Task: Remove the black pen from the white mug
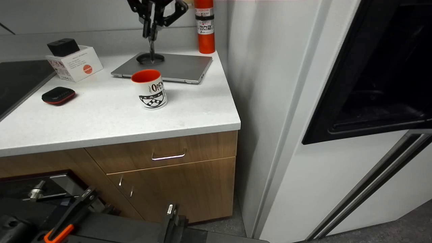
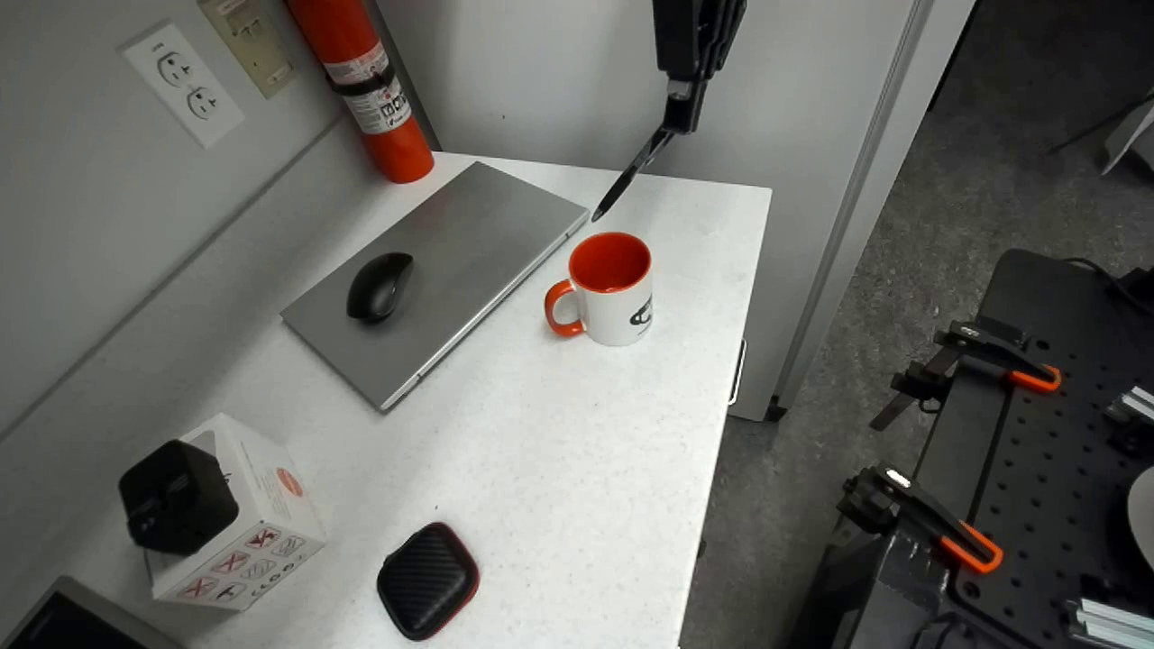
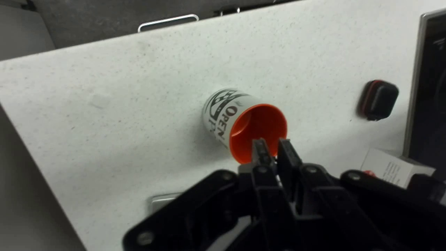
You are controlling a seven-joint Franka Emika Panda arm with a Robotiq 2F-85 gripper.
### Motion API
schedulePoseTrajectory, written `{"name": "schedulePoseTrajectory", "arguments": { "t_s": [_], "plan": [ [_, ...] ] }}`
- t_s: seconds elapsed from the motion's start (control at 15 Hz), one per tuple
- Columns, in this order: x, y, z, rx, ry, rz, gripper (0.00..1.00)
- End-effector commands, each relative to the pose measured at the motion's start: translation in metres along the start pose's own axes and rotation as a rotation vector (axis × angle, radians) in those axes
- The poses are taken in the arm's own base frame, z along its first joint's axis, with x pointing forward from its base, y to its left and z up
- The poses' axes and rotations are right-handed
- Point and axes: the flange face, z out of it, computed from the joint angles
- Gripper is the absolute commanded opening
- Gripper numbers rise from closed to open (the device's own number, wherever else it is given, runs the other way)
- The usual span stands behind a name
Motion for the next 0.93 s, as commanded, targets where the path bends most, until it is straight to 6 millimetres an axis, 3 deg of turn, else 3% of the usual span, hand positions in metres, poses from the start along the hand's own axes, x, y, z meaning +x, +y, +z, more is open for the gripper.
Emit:
{"name": "schedulePoseTrajectory", "arguments": {
  "t_s": [0.0, 0.13, 0.53, 0.87],
  "plan": [
    [-0.012, 0.022, 0.003, -0.097, 0.144, 0.087, 0.03],
    [-0.009, 0.037, 0.013, -0.152, 0.195, 0.145, 0.03],
    [0.014, 0.063, 0.071, -0.276, 0.18, 0.272, 0.03],
    [0.018, 0.061, 0.108, -0.28, 0.006, 0.289, 0.03]
  ]
}}
